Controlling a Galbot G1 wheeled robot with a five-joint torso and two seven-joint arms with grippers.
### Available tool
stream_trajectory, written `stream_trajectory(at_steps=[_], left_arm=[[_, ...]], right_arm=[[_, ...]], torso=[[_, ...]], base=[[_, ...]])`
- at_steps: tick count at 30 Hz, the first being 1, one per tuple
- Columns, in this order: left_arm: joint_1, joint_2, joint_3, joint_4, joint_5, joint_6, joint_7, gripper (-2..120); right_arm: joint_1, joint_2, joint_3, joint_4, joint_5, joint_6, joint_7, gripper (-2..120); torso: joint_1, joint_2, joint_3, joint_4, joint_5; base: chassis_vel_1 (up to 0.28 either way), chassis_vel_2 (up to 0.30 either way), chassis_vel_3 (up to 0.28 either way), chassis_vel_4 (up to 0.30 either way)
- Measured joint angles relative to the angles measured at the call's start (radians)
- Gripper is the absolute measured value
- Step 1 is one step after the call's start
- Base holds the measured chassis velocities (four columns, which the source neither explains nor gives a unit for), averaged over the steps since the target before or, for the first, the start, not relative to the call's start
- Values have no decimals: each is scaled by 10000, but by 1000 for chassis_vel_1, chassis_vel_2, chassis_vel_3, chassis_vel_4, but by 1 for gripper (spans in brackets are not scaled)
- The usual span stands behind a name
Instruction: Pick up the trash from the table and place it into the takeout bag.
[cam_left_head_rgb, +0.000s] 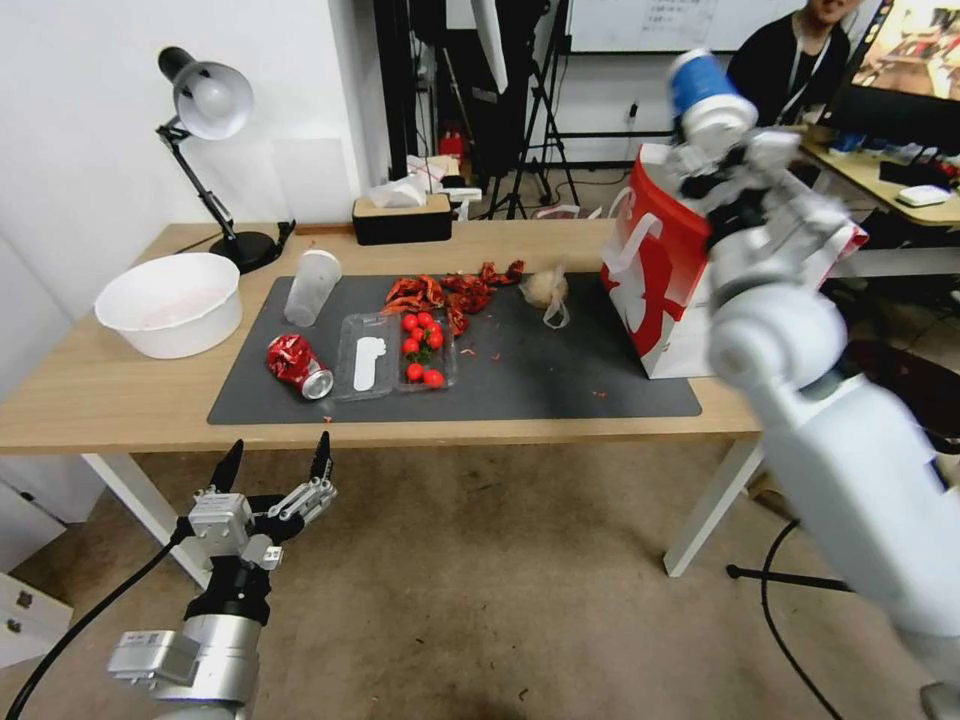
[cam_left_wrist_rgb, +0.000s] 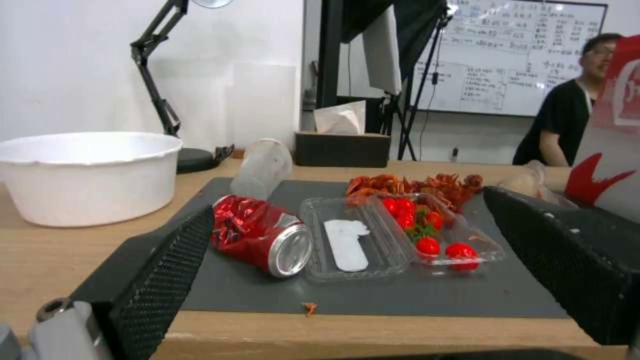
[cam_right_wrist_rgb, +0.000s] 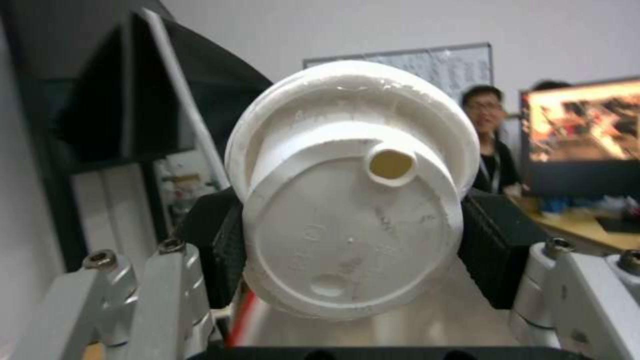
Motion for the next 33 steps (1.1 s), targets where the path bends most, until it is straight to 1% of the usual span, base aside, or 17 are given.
stream_trajectory(at_steps=[2, 3, 4, 5, 6, 7, 8, 11, 12, 14, 15, 21, 29, 32, 33], left_arm=[[7, 0, 27, -55, 54, -62, 26, 100], [1, 0, 25, -43, 206, -195, 90, 100], [1, 0, 25, -43, 206, -195, 90, 100], [26, 0, 41, -36, 324, -263, 166, 100], [49, 0, 81, -37, 362, -282, 198, 100], [46, 0, 101, -39, 368, -292, 203, 100], [46, 0, 101, -39, 368, -292, 203, 100], [55, 0, 135, 27, 368, -347, 222, 100], [55, 0, 135, 27, 368, -347, 222, 100], [56, 0, 133, 29, 354, -358, 229, 100], [41, 0, 119, 25, 336, -358, 228, 100], [45, 0, 85, 38, 324, -392, 228, 100], [14, 0, 73, 57, 291, -433, 262, 100], [4, 0, 69, 109, 282, -437, 329, 100], [4, 0, 69, 109, 282, -437, 329, 100]], right_arm=[[379, -376, 540, -409, 977, -514, 99, 63], [533, -493, 712, -702, 1281, -681, 171, 63], [533, -493, 712, -702, 1281, -681, 171, 63], [654, -581, 834, -987, 1598, -862, 296, 65], [723, -609, 890, -1161, 1829, -1028, 519, 70], [726, -640, 915, -1260, 1958, -1158, 608, 73], [726, -640, 915, -1260, 1958, -1158, 608, 73], [624, -640, 943, -1413, 2045, -1250, 649, 88], [624, -640, 943, -1413, 2045, -1250, 649, 88], [597, -623, 943, -1480, 2045, -1275, 652, 97], [581, -612, 937, -1527, 2025, -1278, 647, 99], [484, -608, 935, -1539, 1962, -1283, 594, 100], [215, -691, 1020, -1225, 1935, -1233, 355, 100], [-47, -717, 1150, -934, 1734, -916, -267, 100], [-47, -717, 1150, -934, 1734, -916, -267, 100]], torso=[[0, 0, 0, -3, -2], [1, 0, 0, -3, -1], [1, 0, 0, -3, -1], [1, -1, 0, -2, -1], [3, -1, 1, -1, -1], [2, -1, 1, 0, -1], [2, -1, 1, 0, -1], [2, -1, 0, -1, -3], [2, -1, 0, -1, -3], [2, -1, 1, 0, -3], [2, -1, 0, -1, -3], [2, -1, 0, -1, -3], [2, -1, 0, -1, -4], [2, -1, 0, -2, -3], [2, -1, 0, -2, -3]], base=[[0, 0, 0, 0], [0, 0, 0, 0], [0, 0, 0, 0], [0, 0, 0, 0], [0, 0, 0, 0], [0, 0, 0, 0], [0, 0, 0, 0], [0, 0, 0, 0], [0, 0, 0, 0], [0, 0, 0, 0], [0, 0, 0, 0], [0, 0, 0, 0], [0, 0, 0, 0], [0, 0, 0, 0], [0, 0, 0, 0]])
